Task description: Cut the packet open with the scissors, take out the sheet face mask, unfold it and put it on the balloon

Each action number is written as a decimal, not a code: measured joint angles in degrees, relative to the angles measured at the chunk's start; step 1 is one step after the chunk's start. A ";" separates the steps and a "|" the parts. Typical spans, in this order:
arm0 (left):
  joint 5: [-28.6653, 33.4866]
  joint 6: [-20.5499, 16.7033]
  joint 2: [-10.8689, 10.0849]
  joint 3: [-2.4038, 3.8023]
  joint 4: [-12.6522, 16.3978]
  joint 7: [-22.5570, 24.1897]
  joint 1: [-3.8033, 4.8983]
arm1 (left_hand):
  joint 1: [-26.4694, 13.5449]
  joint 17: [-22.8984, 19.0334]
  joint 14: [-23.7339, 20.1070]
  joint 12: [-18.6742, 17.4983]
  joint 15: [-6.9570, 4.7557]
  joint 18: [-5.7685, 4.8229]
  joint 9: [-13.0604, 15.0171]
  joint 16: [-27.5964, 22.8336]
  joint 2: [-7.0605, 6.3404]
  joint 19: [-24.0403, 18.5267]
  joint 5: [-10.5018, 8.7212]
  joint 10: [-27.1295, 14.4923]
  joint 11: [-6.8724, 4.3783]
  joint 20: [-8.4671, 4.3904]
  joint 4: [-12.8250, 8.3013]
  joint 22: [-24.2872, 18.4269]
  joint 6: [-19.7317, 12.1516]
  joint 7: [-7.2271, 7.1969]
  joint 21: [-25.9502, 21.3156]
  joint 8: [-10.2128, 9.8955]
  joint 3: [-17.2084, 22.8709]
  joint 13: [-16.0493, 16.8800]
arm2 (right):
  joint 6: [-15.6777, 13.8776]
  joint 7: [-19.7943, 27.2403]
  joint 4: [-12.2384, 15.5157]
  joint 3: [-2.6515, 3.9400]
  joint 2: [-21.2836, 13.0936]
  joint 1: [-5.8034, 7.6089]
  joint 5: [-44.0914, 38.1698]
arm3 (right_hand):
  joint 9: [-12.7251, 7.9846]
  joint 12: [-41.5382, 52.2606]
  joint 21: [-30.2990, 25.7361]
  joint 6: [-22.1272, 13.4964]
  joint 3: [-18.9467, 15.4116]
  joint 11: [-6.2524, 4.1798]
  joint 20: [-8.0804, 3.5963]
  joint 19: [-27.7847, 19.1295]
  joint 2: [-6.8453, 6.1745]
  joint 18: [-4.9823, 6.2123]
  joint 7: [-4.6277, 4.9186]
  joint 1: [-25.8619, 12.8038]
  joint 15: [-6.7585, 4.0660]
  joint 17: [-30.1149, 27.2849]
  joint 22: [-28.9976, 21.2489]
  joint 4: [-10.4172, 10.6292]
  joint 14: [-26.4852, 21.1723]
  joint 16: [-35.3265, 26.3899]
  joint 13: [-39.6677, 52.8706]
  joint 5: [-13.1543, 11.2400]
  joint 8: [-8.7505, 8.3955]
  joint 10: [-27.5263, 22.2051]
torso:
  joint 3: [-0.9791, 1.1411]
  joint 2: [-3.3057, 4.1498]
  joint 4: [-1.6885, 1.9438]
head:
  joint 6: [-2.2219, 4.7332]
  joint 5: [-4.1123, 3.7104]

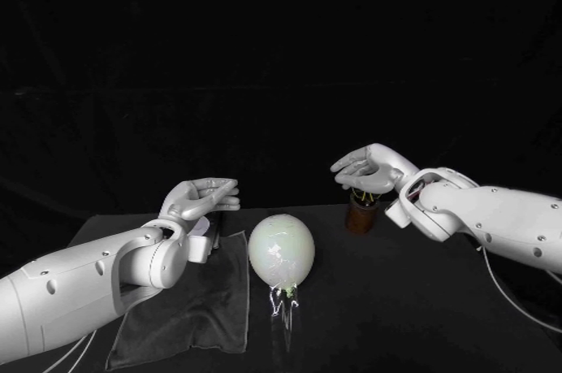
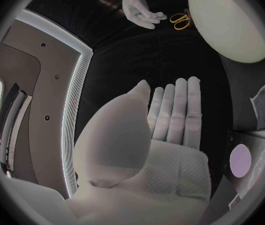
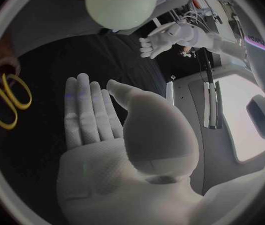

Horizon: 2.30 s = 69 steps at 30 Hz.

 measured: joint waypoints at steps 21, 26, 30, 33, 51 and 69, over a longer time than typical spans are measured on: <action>5.27 8.36 0.20 -0.04 0.59 -2.54 -0.32 | -0.34 0.05 -2.81 -2.44 1.13 -0.06 -0.58 -2.40 -0.33 -2.29 0.00 0.43 0.45 1.23 0.25 -1.05 0.11 0.10 -1.33 -1.25 2.27 0.01 | 2.10 -13.70 -11.99 0.07 -1.24 3.95 -31.71 | -1.39 -0.78 15.51 -0.04 -13.14 -1.18 -4.01 10.57 -4.56 -0.09 -1.44 1.03 -2.95 21.61 10.13 8.80 11.73 22.63 -0.17 -1.42 -2.53 -4.90 | -0.18 -0.14 0.42 | -0.15 -3.99; 5.69 8.67 -0.09 -0.04 0.89 -2.54 -0.33 | -0.34 0.10 -2.81 -2.66 1.13 -0.07 -0.58 -2.63 -0.33 -2.29 0.00 0.43 0.45 1.23 0.25 -1.06 0.22 0.18 -1.55 -1.25 2.27 0.01 | 4.32 -16.05 -14.67 0.02 0.30 3.96 -34.31 | -1.79 -0.78 18.16 -1.35 -21.23 -0.86 -3.78 9.29 -4.41 -0.10 -1.14 6.34 -2.46 25.29 12.79 15.69 9.58 27.52 -0.26 -1.67 -3.66 -8.60 | -0.11 0.04 0.38 | -0.41 -4.81; 5.89 8.70 -0.22 -0.04 1.01 -2.54 -0.33 | -0.34 0.13 -2.81 -2.65 1.13 -0.09 -0.58 -2.63 -0.33 -2.29 0.00 0.64 0.66 1.23 0.25 -1.06 0.22 0.18 -1.55 -1.25 2.26 0.01 | 6.28 -16.96 -16.44 -0.05 1.53 3.73 -35.03 | -2.12 -0.78 18.57 -3.01 -23.31 -0.55 -3.46 8.35 -5.43 -0.11 -1.06 8.48 -2.03 25.89 13.65 18.81 8.53 28.23 -0.38 -1.67 -4.70 -10.16 | 0.01 0.26 0.37 | -0.57 -5.13; 5.99 8.70 -0.29 -0.03 1.05 -2.53 -0.33 | -0.34 0.13 -2.80 -2.65 1.13 -0.10 -0.58 -2.63 -0.33 -2.29 0.00 0.64 0.66 1.23 0.25 -1.05 0.23 0.17 -1.55 -1.25 2.26 0.01 | 7.59 -17.29 -17.93 -0.10 2.52 3.41 -35.10 | -2.18 -0.77 18.58 -3.31 -23.81 -0.26 -3.57 8.06 -5.49 -0.14 -0.82 8.54 -1.95 26.03 13.93 18.95 8.45 28.23 -0.39 -1.67 -4.72 -10.62 | 0.13 0.45 0.38 | -0.50 -5.33; 6.90 8.26 -0.69 -0.02 1.22 -0.93 -0.31 | -0.34 0.71 -2.63 -2.89 0.98 -0.15 -0.58 -2.63 -0.32 -2.29 0.00 1.38 0.36 1.23 0.25 -1.11 0.64 0.37 -1.55 -1.25 3.53 0.02 | 12.04 -15.41 -19.99 -0.28 4.90 1.42 -27.97 | -1.78 -0.30 27.92 -1.41 -21.91 -0.50 -3.33 11.78 -2.28 -0.53 -0.42 10.06 -2.28 33.65 24.32 18.37 12.06 38.21 -0.25 -1.66 -4.26 -7.26 | 0.26 0.76 0.45 | -0.65 -5.55; 7.60 8.12 -0.83 -0.02 1.16 -0.40 -0.29 | -0.34 0.80 -2.45 -2.89 0.82 -0.58 -0.58 -2.63 -0.32 -2.28 0.00 1.76 0.34 1.23 0.09 -1.11 0.71 0.28 -1.55 -1.25 3.69 0.02 | 11.25 -12.59 -22.05 -0.28 6.61 0.94 -22.10 | -1.55 0.11 42.02 1.35 -14.65 -1.39 -3.99 17.72 0.51 -1.81 -0.73 11.44 -3.09 44.15 42.23 18.22 15.95 49.25 -0.24 -1.40 -3.37 -0.65 | 0.27 0.80 0.47 | -0.69 -5.74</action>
